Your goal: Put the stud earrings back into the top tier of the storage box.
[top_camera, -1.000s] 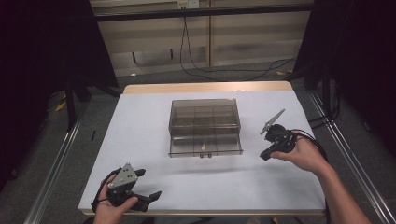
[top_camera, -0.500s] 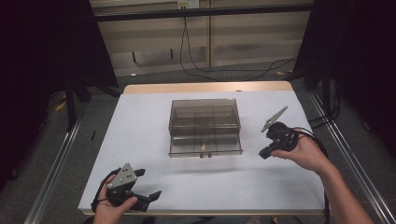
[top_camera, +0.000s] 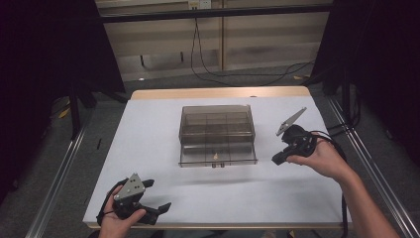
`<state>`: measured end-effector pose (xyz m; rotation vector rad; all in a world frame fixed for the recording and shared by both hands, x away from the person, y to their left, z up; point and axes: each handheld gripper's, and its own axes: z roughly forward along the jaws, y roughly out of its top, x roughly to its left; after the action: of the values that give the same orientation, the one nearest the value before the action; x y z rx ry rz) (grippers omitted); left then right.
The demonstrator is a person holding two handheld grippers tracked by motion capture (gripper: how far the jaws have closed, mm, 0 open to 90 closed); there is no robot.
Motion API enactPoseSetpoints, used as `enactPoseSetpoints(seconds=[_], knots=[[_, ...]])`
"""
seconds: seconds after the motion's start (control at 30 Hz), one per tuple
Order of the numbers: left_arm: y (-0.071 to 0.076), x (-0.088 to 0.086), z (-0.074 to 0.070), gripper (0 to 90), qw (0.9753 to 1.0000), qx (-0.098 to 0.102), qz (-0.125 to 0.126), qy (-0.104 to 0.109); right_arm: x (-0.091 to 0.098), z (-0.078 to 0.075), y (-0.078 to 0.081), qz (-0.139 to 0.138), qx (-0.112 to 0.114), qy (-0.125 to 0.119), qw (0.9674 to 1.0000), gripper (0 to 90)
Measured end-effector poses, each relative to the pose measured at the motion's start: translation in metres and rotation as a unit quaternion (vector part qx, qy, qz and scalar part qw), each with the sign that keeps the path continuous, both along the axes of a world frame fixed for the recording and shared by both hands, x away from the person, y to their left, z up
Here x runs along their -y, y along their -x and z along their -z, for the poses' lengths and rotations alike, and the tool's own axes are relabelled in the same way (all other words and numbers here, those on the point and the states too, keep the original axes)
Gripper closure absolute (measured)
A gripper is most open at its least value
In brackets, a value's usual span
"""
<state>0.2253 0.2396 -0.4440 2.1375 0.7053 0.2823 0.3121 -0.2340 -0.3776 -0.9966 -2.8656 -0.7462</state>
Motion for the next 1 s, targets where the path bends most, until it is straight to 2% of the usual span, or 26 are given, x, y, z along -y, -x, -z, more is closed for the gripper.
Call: enactPoseSetpoints(seconds=[0.3, 0.6, 1.0], knots=[[0.0, 0.0, 0.0, 6.1, 1.0, 0.001, 0.002, 0.001, -0.007, -0.005, 0.0, -0.009, 0.004, -0.017, 0.9998, 86.6], [0.0, 0.0, 0.0, 6.1, 1.0, 0.001, 0.002, 0.001, -0.01, -0.019, -0.003, -0.014, 0.014, -0.021, 0.9996, 86.6], [0.0, 0.0, 0.0, 6.1, 1.0, -0.001, 0.003, 0.001, -0.022, -0.032, -0.009, -0.035, 0.025, -0.026, 0.9987, 86.6]])
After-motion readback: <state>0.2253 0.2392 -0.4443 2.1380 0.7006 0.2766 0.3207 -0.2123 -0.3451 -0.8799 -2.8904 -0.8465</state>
